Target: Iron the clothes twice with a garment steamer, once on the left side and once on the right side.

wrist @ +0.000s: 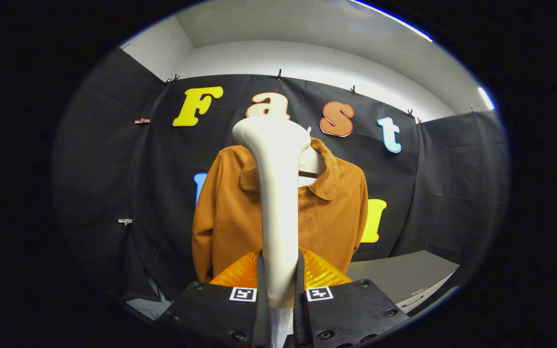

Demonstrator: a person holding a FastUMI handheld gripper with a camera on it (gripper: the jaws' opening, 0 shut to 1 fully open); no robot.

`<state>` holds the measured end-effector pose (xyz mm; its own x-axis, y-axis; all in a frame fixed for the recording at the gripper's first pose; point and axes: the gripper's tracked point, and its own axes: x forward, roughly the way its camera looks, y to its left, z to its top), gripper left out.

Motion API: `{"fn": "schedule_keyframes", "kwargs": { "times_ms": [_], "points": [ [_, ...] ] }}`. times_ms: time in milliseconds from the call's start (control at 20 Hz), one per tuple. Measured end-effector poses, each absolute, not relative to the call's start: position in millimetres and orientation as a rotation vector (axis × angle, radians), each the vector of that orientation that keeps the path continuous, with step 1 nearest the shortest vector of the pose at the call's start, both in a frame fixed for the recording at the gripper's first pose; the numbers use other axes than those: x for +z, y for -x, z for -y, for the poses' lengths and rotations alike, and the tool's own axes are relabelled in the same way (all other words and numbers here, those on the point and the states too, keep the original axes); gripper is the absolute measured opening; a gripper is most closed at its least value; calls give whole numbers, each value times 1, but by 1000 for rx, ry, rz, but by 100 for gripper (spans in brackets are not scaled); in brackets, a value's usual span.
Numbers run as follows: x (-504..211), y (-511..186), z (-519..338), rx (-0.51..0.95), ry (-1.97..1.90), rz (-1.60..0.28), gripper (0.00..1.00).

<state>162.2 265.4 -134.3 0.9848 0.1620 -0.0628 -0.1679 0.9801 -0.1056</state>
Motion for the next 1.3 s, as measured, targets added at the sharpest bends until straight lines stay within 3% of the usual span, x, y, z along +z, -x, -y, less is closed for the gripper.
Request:
{"fn": "schedule_keyframes", "kwargs": {
  "times_ms": [650, 1300],
  "points": [
    [-227, -230, -287, 116, 184, -126, 22],
    [-305, -240, -286, 96, 271, -185, 22]
  ]
}}
